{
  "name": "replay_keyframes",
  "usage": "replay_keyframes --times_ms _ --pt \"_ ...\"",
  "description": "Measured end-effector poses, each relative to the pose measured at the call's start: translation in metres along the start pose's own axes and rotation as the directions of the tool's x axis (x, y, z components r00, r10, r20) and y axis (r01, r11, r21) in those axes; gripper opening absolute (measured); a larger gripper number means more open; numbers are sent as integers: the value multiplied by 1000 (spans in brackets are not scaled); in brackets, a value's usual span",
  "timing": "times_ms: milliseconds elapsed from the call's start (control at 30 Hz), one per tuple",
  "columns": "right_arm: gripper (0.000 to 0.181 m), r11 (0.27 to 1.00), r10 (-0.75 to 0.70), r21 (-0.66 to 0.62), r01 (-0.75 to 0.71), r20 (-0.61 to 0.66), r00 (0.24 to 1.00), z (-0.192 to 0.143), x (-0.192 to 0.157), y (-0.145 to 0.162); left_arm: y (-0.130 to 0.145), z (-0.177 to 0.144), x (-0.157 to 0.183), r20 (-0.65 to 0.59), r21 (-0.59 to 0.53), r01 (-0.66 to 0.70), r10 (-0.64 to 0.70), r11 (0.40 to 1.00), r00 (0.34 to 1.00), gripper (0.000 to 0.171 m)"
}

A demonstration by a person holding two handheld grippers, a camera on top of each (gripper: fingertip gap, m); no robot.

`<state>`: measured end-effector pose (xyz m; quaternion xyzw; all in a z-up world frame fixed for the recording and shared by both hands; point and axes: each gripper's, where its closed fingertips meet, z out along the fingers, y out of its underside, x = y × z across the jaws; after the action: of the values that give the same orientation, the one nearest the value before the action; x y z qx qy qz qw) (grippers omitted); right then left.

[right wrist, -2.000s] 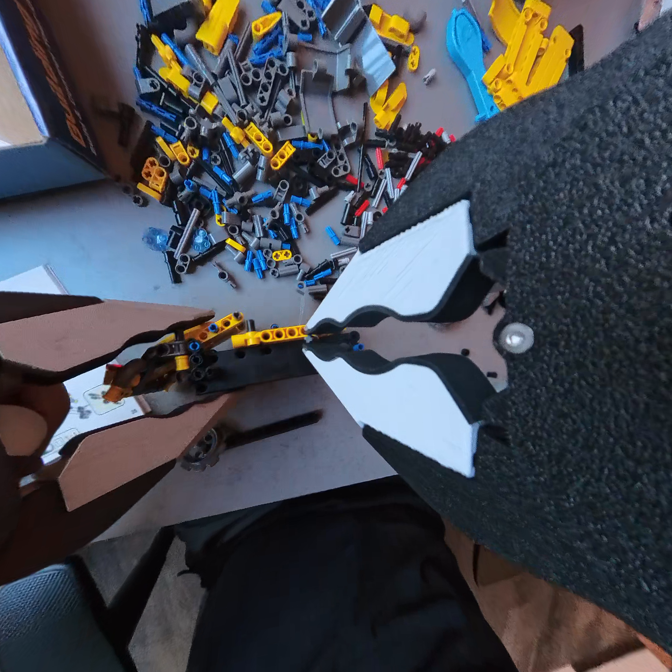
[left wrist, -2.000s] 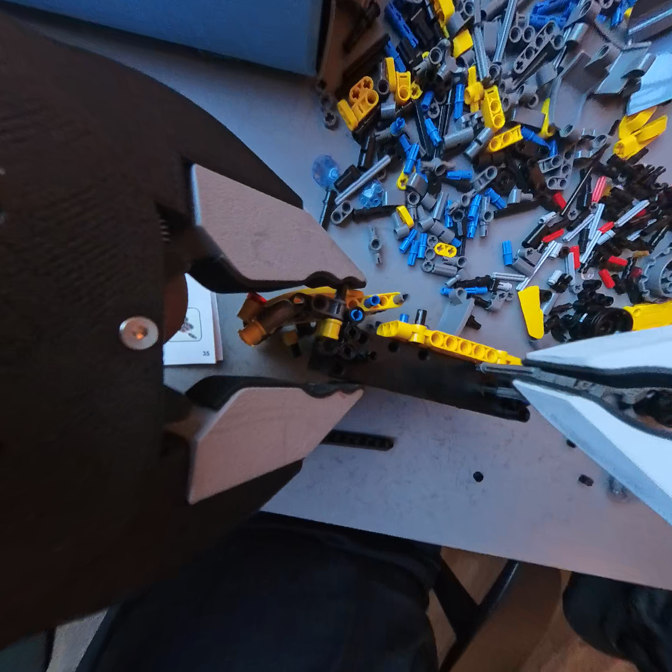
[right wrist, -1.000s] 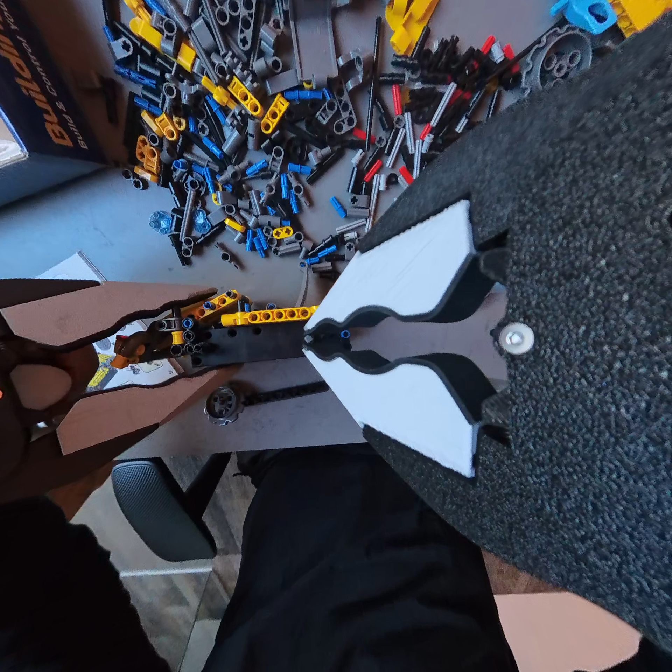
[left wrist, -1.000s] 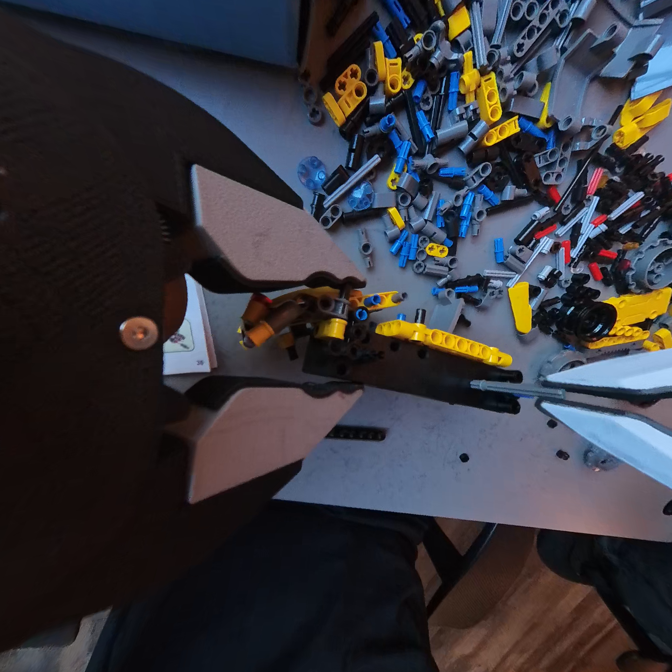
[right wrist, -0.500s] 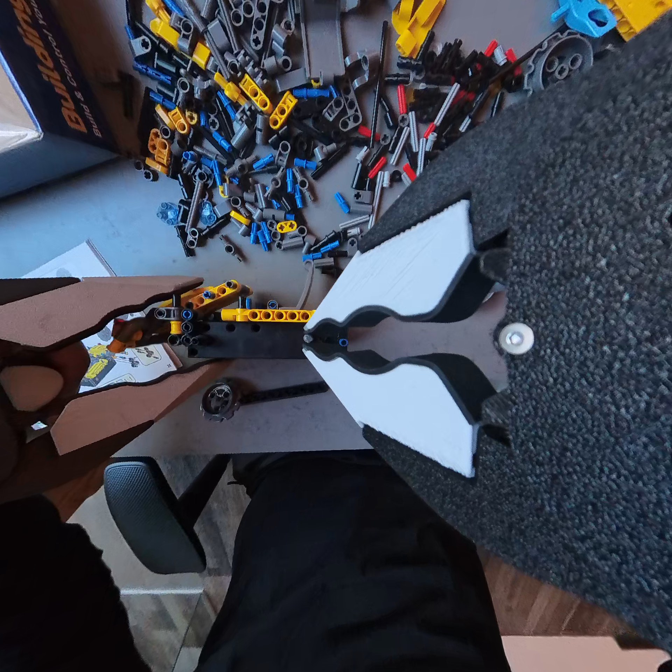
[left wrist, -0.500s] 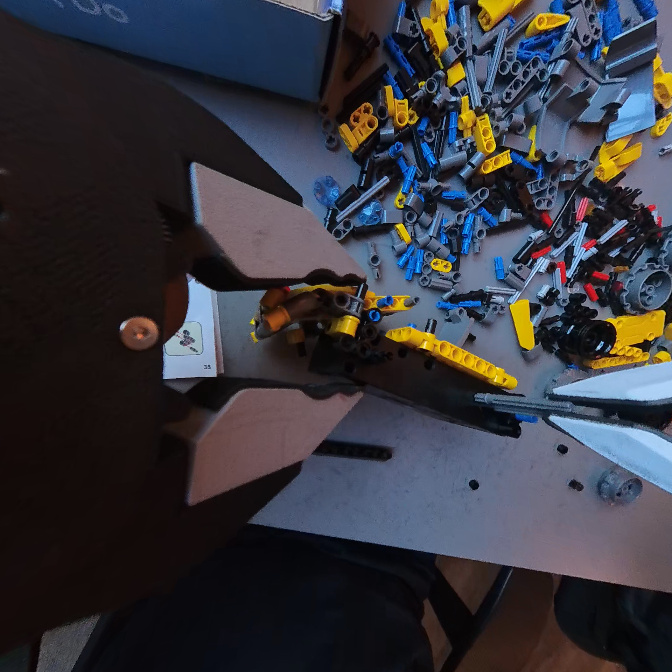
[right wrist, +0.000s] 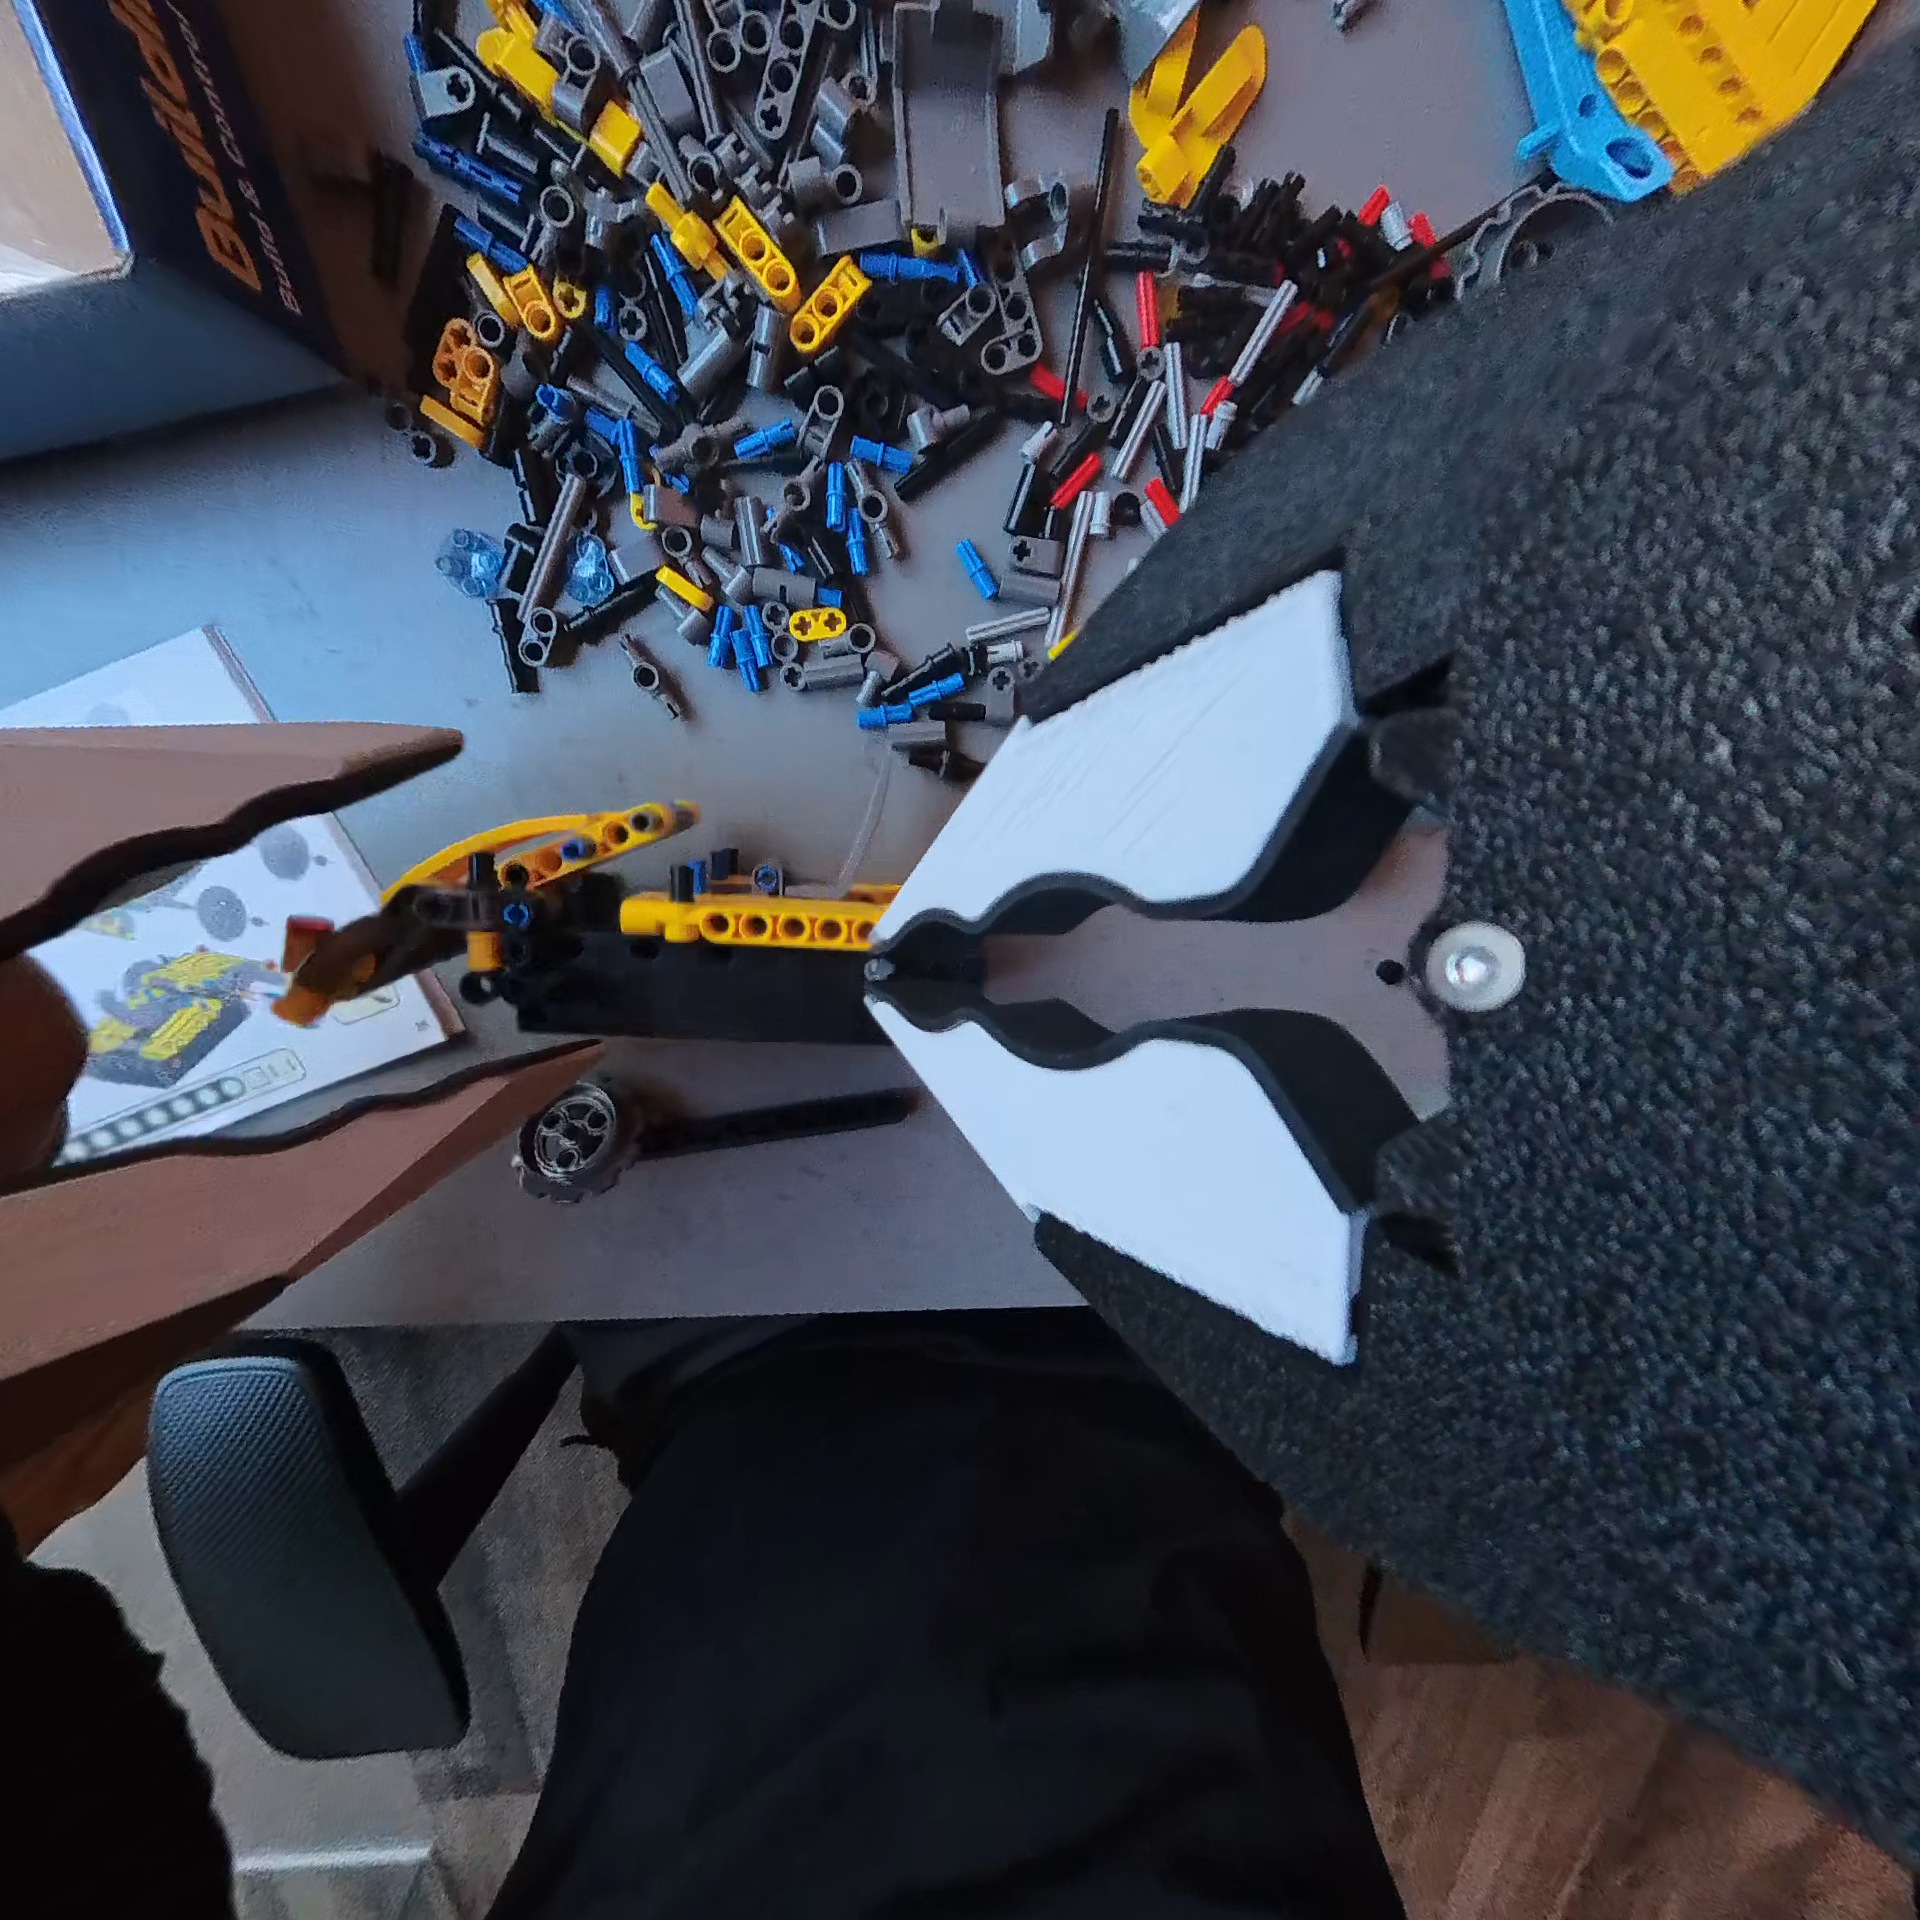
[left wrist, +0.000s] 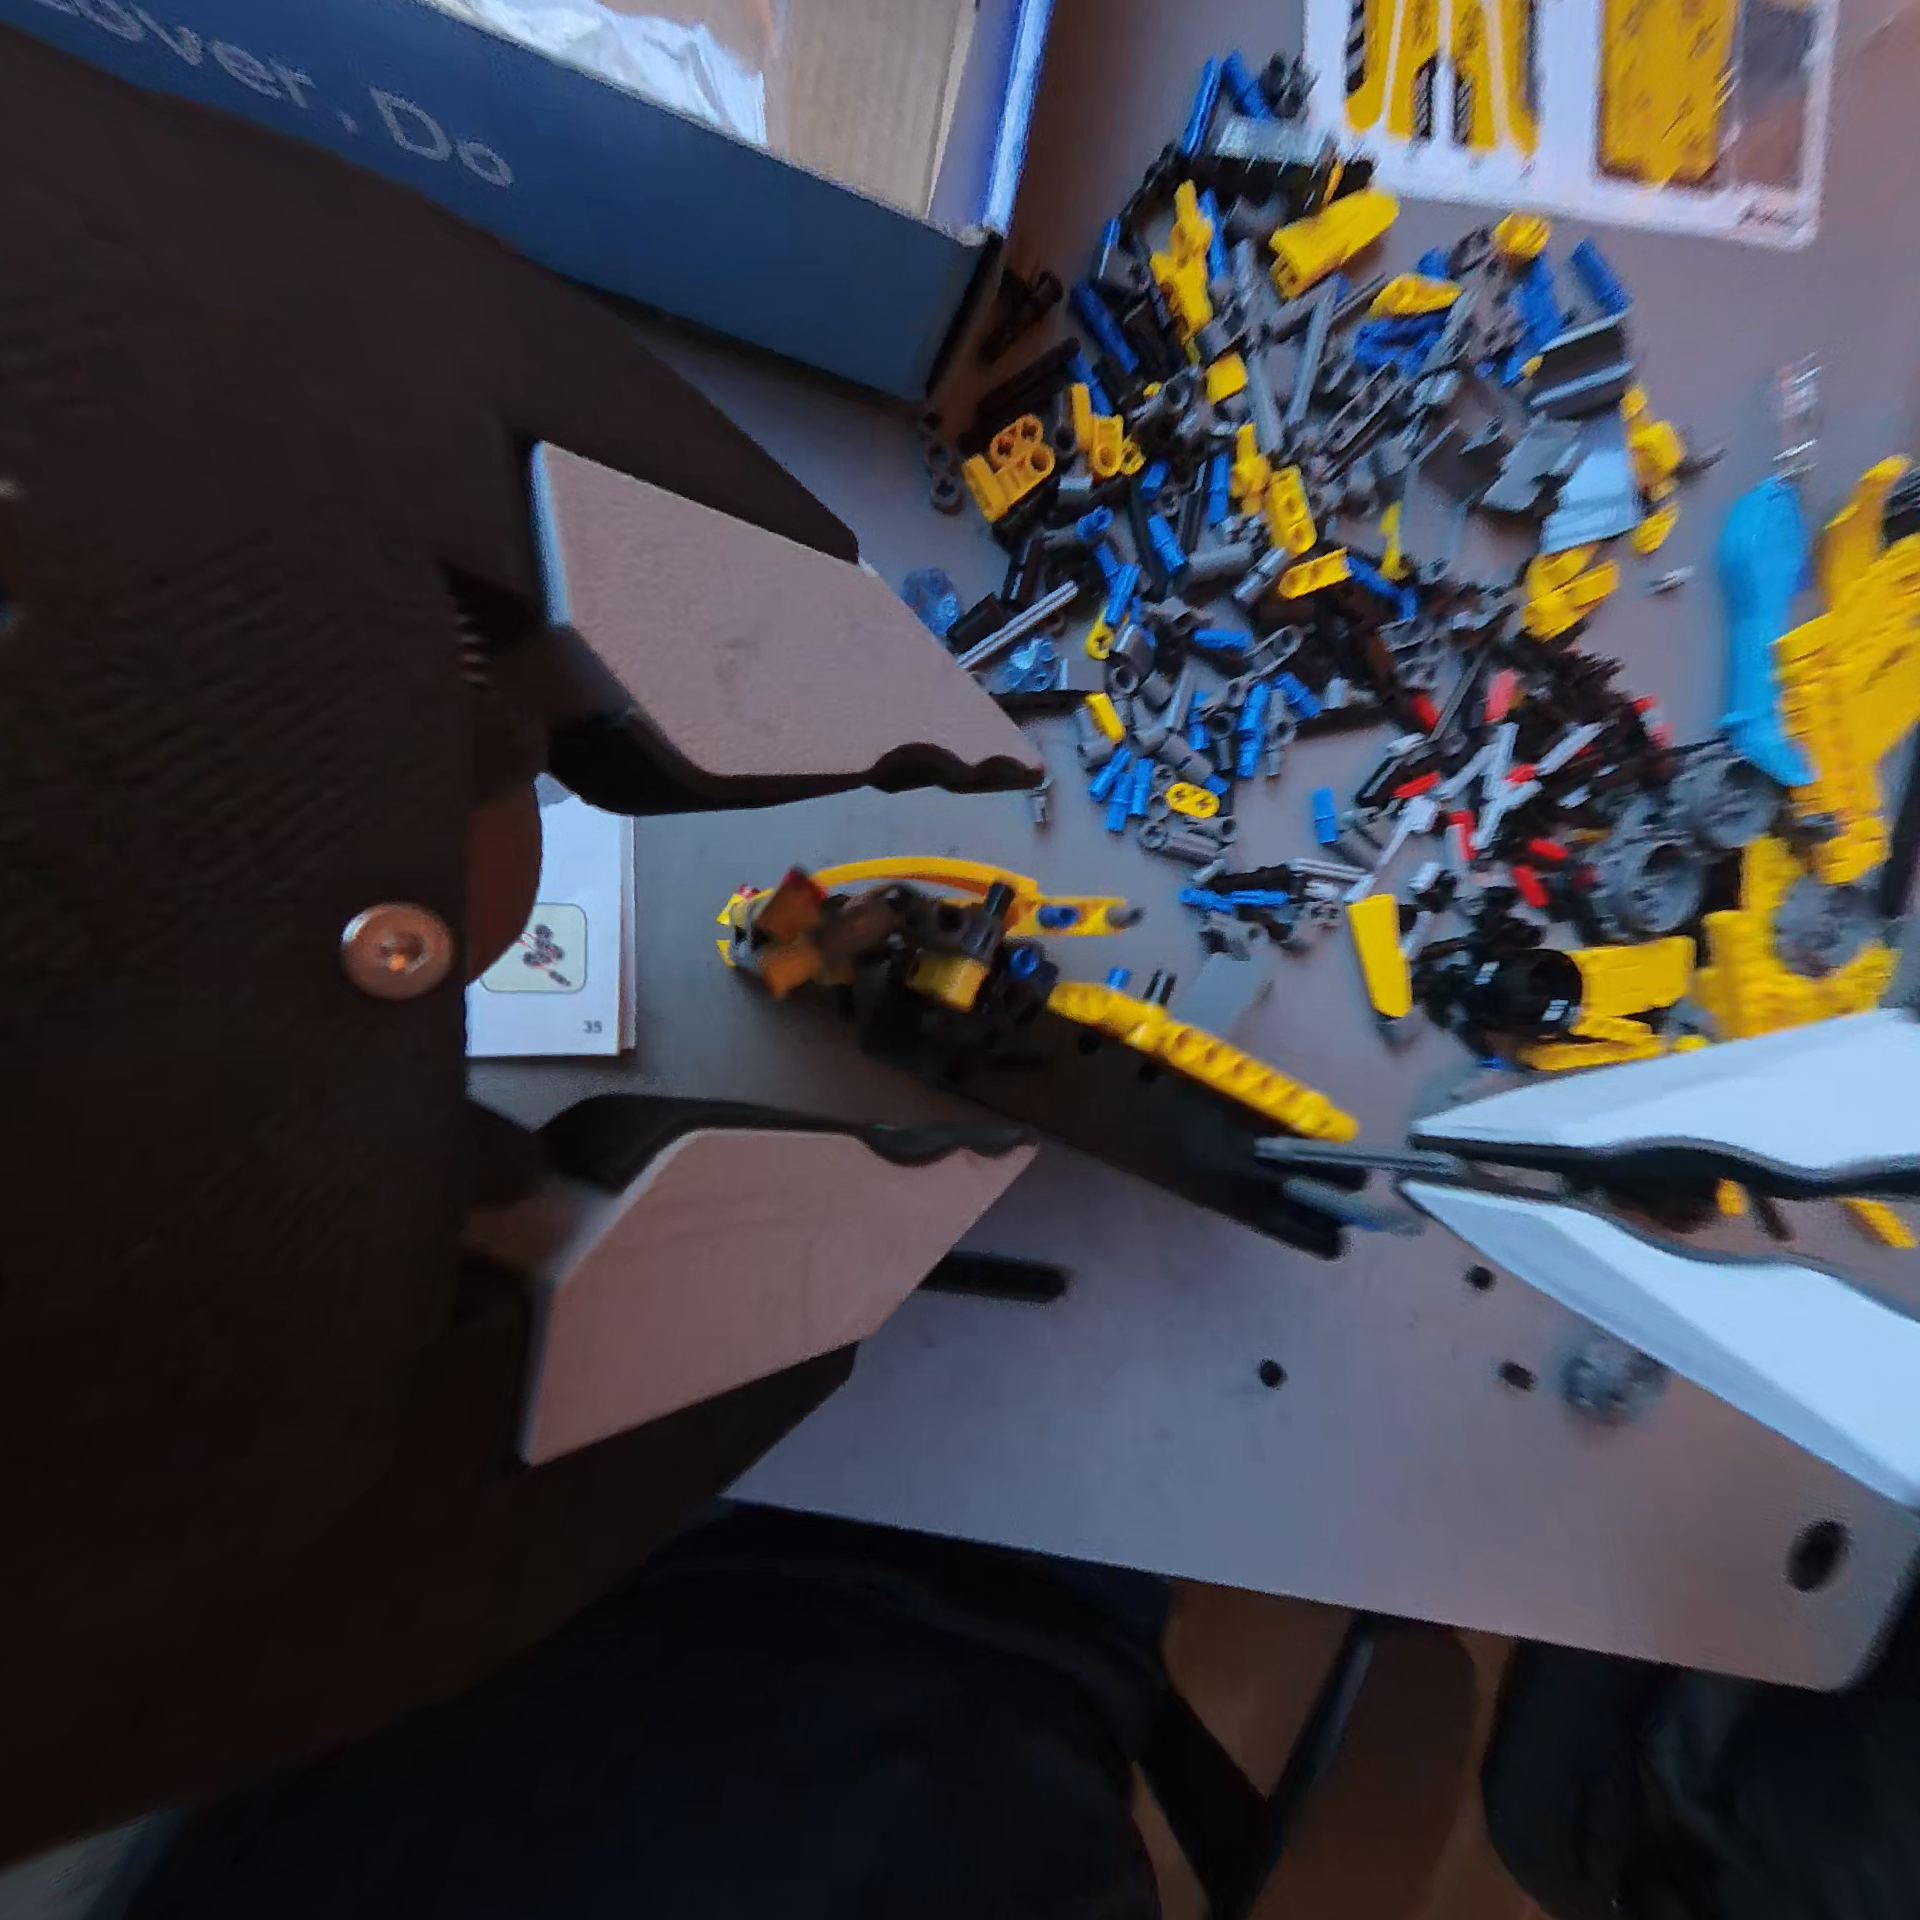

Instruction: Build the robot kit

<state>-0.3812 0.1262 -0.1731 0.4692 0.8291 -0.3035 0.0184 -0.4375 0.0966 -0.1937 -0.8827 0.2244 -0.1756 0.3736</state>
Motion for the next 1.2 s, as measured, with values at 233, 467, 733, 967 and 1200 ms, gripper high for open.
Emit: replay_keyframes --times_ms 233,467,733,967,1200 --pt "3 998 -50 24 50 -19 999 4 -15 -1 2 5 27 127 24 -117 113 993 985 59" --pt "3 997 -47 61 47 -12 999 6 -20 -1 -18 -12 29 282 96 -195 161 976 946 61" --pt "3 984 -116 131 116 -10 993 -4 -48 -13 -36 6 80 235 186 -258 212 948 949 27" --pt "3 979 -137 145 144 -61 989 -3 -53 -5 -38 27 85 159 216 -220 188 951 969 4" --pt "4 969 -144 189 158 -88 986 2 -53 -4 -38 29 84 166 220 -232 198 948 966 1"
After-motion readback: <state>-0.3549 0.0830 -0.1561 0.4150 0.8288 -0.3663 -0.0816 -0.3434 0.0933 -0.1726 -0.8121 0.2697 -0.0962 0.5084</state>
